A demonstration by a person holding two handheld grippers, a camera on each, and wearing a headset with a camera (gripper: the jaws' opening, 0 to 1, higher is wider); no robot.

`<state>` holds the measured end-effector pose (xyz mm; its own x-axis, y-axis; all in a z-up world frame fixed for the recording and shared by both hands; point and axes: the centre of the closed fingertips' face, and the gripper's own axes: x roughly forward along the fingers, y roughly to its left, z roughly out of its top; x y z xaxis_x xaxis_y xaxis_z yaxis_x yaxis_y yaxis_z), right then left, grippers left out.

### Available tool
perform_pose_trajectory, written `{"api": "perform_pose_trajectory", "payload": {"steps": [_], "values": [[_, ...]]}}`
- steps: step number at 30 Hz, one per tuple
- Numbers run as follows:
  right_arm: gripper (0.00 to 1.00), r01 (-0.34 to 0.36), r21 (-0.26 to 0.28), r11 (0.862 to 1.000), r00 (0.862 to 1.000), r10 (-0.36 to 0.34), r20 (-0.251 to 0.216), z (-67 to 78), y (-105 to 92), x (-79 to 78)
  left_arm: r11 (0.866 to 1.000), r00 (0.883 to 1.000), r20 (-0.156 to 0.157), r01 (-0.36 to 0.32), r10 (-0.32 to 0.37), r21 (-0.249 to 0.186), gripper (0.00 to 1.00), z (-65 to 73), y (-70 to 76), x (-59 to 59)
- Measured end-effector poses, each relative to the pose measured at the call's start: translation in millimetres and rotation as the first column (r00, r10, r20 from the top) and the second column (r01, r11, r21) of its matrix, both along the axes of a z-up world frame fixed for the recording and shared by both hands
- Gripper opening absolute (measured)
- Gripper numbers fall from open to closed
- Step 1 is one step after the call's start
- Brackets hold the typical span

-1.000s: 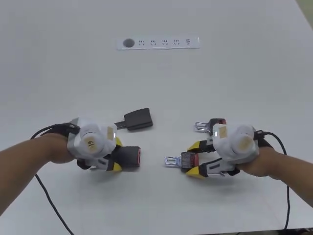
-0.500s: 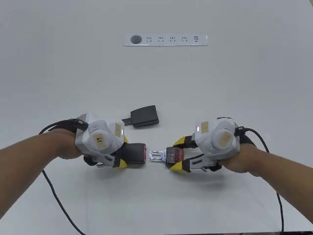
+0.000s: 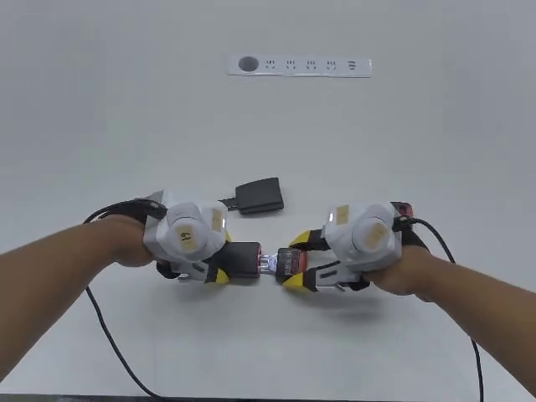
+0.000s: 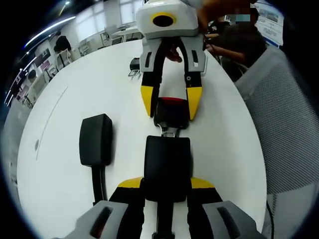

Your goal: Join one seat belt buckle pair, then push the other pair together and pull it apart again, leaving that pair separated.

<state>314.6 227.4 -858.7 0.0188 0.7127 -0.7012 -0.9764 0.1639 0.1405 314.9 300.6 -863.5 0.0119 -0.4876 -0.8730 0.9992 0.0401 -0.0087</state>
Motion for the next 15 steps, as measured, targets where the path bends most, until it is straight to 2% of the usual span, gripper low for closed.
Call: {"api": "perform_pose_trajectory", "payload": {"steps": [15], "values": [[0.34, 0.008, 0.022, 1.0, 1.0, -0.008, -0.006, -0.2, 10.2, -3.1, 0.999, 0.999, 0.011, 0.044, -0.044, -0.022, 0.33, 0.0, -1.4, -1.3]]}}
